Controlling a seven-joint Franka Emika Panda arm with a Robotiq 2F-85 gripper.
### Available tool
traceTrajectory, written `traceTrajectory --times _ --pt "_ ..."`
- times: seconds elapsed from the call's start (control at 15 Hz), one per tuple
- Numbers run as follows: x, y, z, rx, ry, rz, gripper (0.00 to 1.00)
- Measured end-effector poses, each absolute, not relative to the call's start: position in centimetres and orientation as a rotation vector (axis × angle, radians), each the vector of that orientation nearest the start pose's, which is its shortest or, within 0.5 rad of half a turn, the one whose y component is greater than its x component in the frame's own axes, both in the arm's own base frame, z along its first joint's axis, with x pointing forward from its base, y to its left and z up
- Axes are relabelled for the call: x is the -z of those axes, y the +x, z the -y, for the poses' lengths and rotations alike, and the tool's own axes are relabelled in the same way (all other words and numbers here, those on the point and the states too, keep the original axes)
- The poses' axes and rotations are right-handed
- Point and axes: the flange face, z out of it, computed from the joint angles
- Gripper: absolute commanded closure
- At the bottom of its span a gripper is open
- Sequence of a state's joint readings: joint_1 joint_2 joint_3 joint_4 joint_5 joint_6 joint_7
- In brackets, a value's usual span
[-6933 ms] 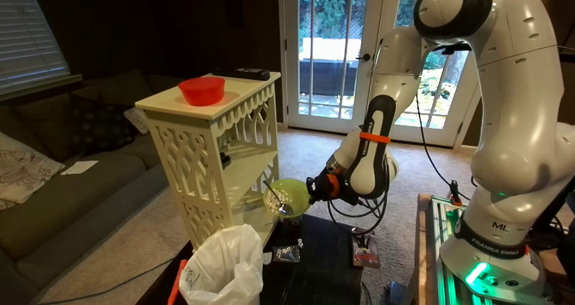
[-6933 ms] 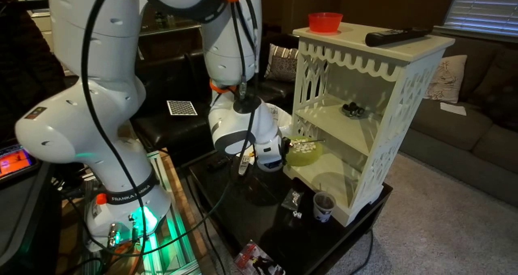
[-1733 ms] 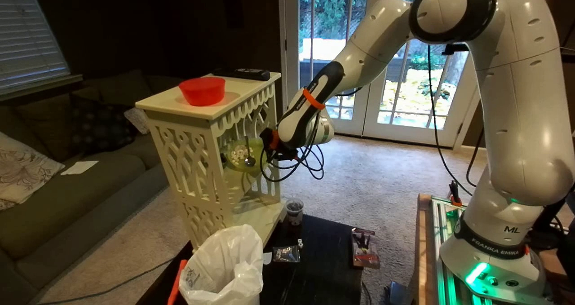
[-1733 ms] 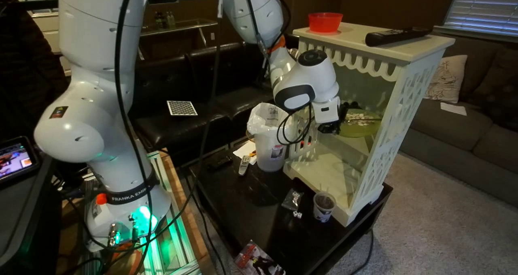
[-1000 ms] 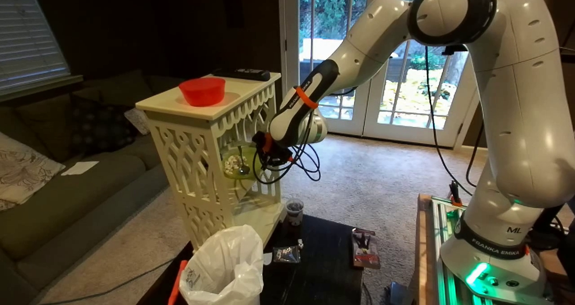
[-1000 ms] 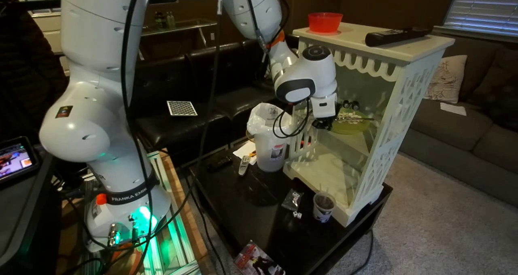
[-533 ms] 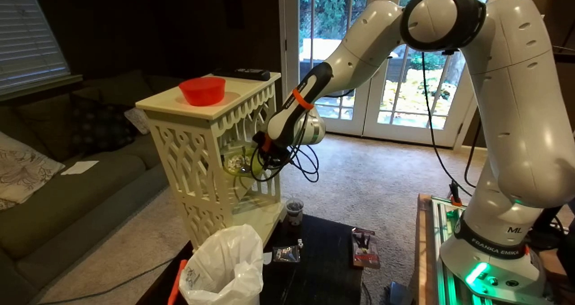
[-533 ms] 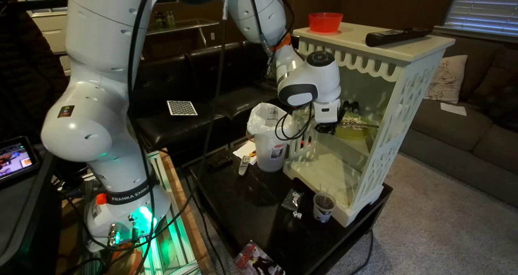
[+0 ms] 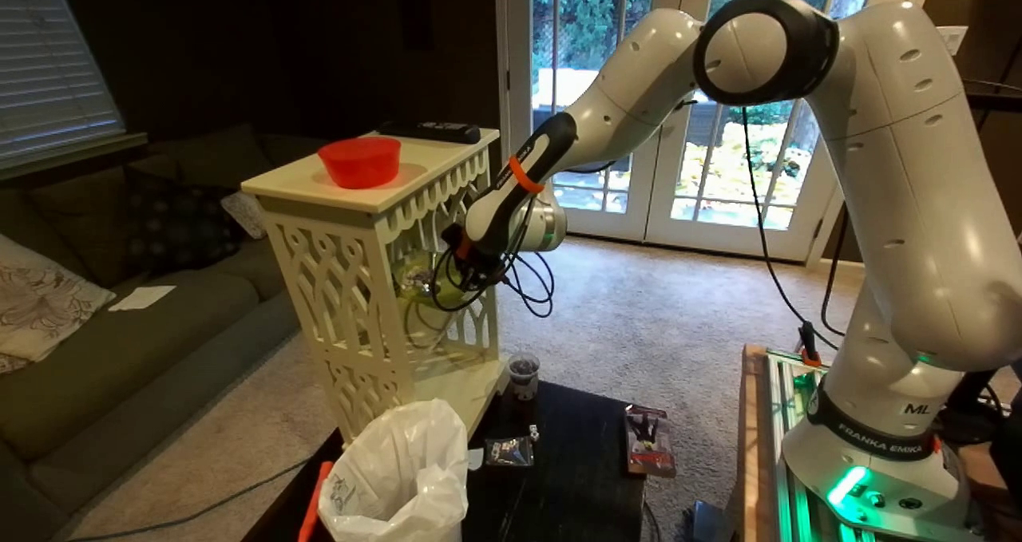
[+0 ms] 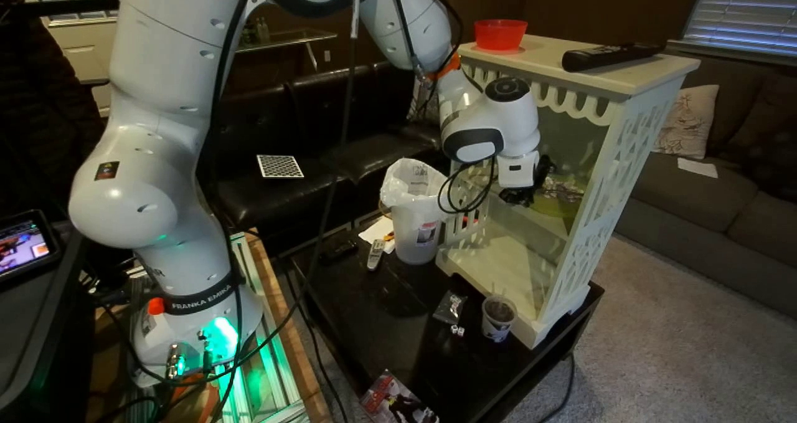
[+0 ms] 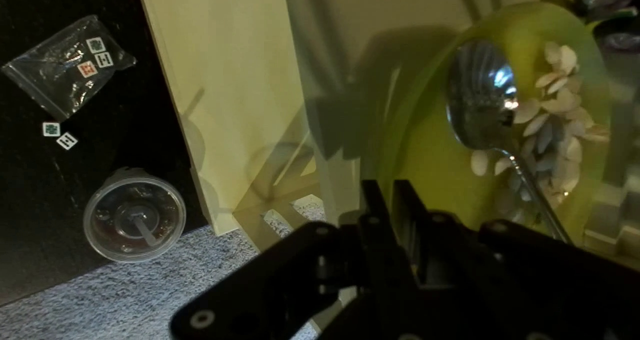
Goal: Put the yellow plate on the top shelf of the shelf.
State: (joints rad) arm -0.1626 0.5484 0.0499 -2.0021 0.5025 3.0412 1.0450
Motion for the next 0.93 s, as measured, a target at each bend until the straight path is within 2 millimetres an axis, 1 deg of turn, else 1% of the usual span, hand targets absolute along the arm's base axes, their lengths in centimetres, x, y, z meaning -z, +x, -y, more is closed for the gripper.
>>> traceTrajectory --times 0.07,0.2,0.33,0.47,0.53,0.6,0.8,0.93 --pt "-22.8 63.1 11.1 0.465 -1.833 -2.012 0.51" --pt "-23.0 63.2 11.0 0.461 -1.834 -2.014 0.37" --pt "-23.5 63.1 10.8 0.459 -1.840 -2.002 0.23" --pt "-24.4 62.4 10.7 0.461 -1.855 -1.984 0.08" --pt "-24.9 61.5 10.9 0.463 -1.870 -1.976 0.02" --pt "-25.4 60.4 11.4 0.468 -1.886 -1.975 0.01" --pt "-26.3 55.6 13.4 0.436 -1.988 -1.949 0.00" --pt "-27.2 52.4 13.9 0.411 -2.081 -1.868 0.00"
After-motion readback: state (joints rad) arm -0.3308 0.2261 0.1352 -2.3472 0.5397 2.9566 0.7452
